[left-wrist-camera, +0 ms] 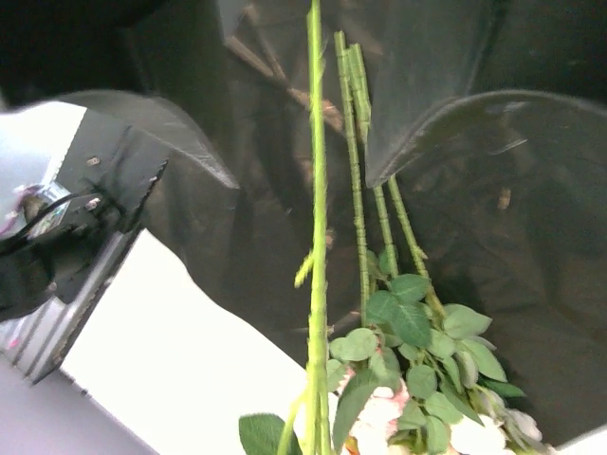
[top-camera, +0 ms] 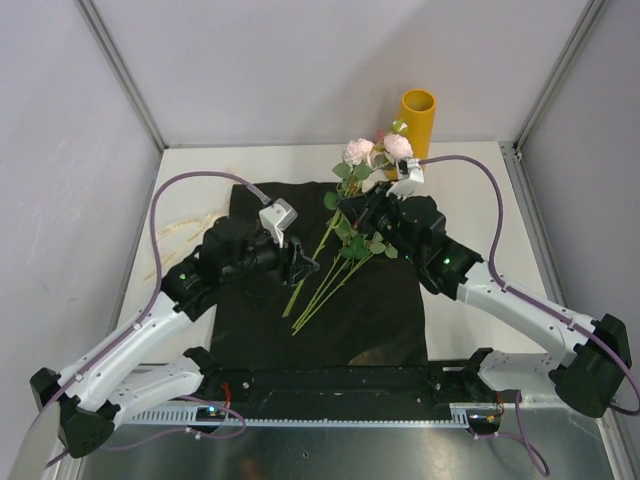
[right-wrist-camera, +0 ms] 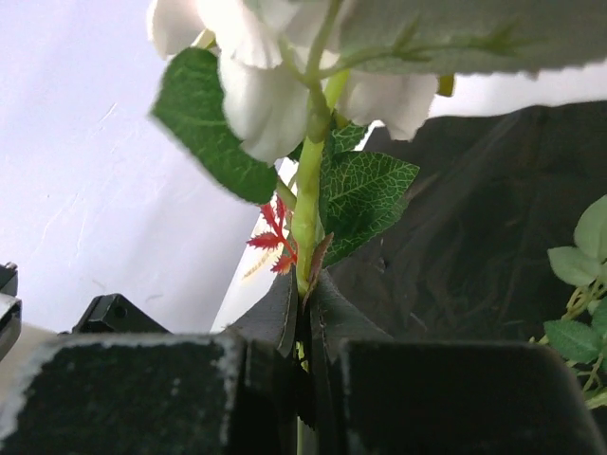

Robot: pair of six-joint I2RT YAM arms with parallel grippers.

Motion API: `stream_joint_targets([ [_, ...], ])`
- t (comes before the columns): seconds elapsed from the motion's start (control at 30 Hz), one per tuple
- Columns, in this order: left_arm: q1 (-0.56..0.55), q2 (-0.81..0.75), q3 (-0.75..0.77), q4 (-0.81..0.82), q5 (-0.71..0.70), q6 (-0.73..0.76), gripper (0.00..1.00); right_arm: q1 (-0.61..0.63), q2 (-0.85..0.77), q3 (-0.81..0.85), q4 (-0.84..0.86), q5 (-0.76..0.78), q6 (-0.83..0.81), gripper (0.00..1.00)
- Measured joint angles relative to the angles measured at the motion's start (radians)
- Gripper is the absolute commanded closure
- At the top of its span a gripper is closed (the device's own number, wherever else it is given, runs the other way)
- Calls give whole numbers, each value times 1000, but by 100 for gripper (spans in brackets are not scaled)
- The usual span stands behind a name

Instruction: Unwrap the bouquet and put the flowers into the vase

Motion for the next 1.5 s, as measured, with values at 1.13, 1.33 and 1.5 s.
stream_joint_targets([
  [1.13,-2,-241,-102,-117,-606,88,0,-522,395,473,746,24,-807,100],
  [1.33,-2,-255,-102,-117,-629,91,0,-543,452,568,744,19,-842,100],
  [1.5,-2,-261,-102,-117,-644,98,0,-546,472,573,717,26,-876,100],
])
